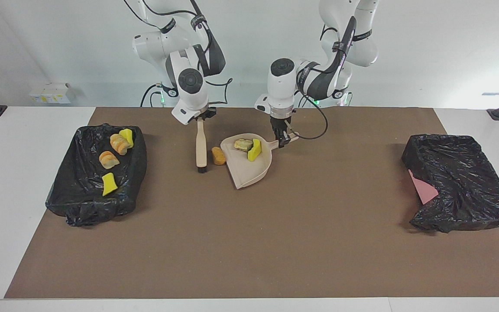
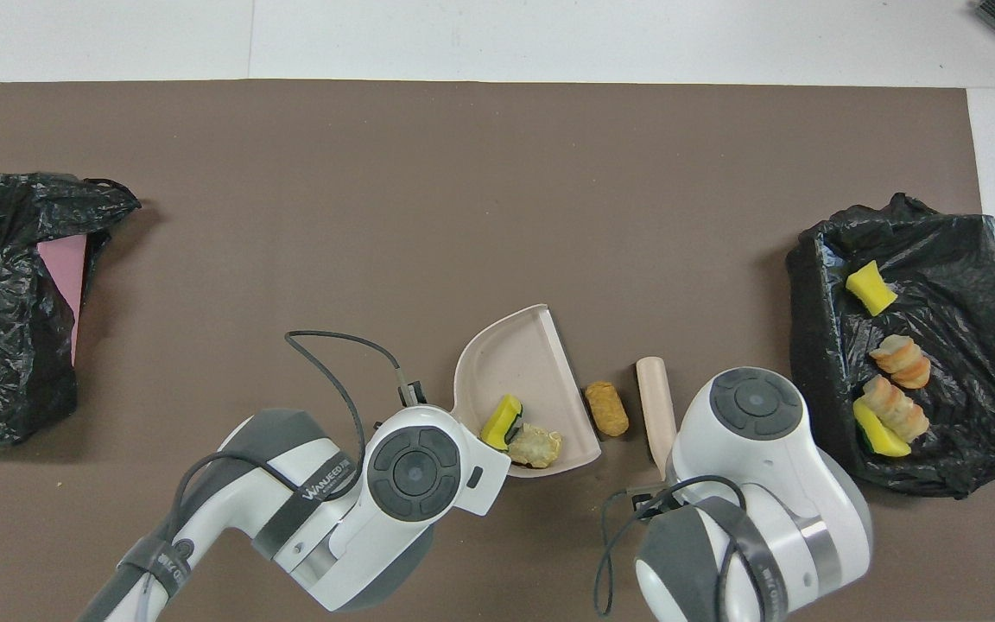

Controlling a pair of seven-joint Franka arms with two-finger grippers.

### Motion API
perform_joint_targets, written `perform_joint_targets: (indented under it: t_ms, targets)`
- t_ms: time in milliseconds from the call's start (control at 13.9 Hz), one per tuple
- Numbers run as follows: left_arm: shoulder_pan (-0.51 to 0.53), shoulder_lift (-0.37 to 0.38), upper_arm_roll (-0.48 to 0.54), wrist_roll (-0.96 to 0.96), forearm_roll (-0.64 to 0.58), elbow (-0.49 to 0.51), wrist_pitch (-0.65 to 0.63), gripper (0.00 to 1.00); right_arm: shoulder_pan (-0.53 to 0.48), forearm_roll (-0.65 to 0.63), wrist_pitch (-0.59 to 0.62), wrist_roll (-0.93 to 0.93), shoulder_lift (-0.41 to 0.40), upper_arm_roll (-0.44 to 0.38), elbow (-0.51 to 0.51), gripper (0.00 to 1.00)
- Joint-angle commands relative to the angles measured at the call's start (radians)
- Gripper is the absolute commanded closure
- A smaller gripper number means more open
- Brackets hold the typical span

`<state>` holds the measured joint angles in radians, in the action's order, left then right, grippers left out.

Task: Sweep and dump trash in bin

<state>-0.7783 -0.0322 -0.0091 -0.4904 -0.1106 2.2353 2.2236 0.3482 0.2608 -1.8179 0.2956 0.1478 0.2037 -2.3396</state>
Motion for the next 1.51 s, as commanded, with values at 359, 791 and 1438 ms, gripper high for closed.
perform_joint_targets:
  t_ms: [359, 791, 1438]
  targets:
    - [-0.007, -0.017, 0.011, -0.023, -0.044, 0.017, 0.053, 1.0, 0.034, 0.044, 0.136, 0.076, -0.013, -0.009, 0.19, 1.0]
    - [0.135, -0.012, 0.008, -0.155, -0.035, -0.011, 0.064, 1.0, -0.05, 0.04, 0.181, 0.071, 0.111, -0.014, 0.21, 1.0]
    - [0.345, 0.0, 0.011, -0.397, 0.024, -0.179, -0.1, 1.0, 0.129, 0.049, 0.045, 0.237, 0.193, 0.002, 0.006, 1.0]
